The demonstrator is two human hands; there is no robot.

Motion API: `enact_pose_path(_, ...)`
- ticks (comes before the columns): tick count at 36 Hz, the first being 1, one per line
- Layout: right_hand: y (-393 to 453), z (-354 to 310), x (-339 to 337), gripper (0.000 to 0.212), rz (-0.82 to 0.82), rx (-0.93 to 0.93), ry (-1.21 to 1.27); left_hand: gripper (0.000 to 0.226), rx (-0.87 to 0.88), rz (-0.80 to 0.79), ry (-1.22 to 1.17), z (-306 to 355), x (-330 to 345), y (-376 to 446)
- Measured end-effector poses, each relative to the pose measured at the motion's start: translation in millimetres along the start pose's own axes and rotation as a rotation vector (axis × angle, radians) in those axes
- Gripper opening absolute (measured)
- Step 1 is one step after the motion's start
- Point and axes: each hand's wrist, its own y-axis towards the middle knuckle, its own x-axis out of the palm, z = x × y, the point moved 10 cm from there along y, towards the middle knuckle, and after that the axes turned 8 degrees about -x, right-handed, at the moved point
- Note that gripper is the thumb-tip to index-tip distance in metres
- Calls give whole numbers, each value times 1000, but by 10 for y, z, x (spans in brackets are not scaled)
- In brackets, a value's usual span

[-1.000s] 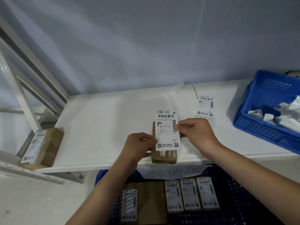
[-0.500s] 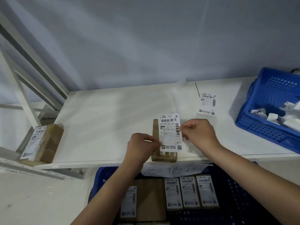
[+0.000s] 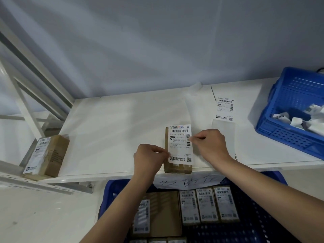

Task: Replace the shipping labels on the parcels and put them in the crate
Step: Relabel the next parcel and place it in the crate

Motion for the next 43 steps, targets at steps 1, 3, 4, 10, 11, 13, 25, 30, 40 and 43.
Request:
enact_pose_path(1,-2,1,6,8,0,-7,-8,23,-3,2,3,-7,-5,-1)
enact_pose_path(3,-11,-2,20,8,-2,-21,-32,25,-9,4,17,-16,-7,-14)
enact_pose_path(4,-14,-2,30,8,-4,-23,-43,26,-9,6,24,-19,-9,-21)
enact_pose_path(10,-15,9,66,8,7,-22,-47,27,2,16,46,-20,-21,-39)
enact_pose_path(11,-15,10,71,9,9,-21,-47,25,4,15,46,-20,-17,-43)
enact_pose_path(13,-18,11,77,12,10,-20,-49,20,8,12,48,-16,-12,-51)
enact_pose_path(25,-19,-21,125,10,-16,-59,-101,13,39,36,99,24,-47,-39)
enact_pose_path(30,-14,-27,125,11,-6,-65,-97,13,29,33,99,-2,-28,-23)
enact_pose_path(40,-13,-40,157,13,-12,-96,-138,6,26,31,131,-27,8,11)
enact_pose_path(43,-20,-34,160,10,-7,-91,-115,5,36,37,137,-19,6,5)
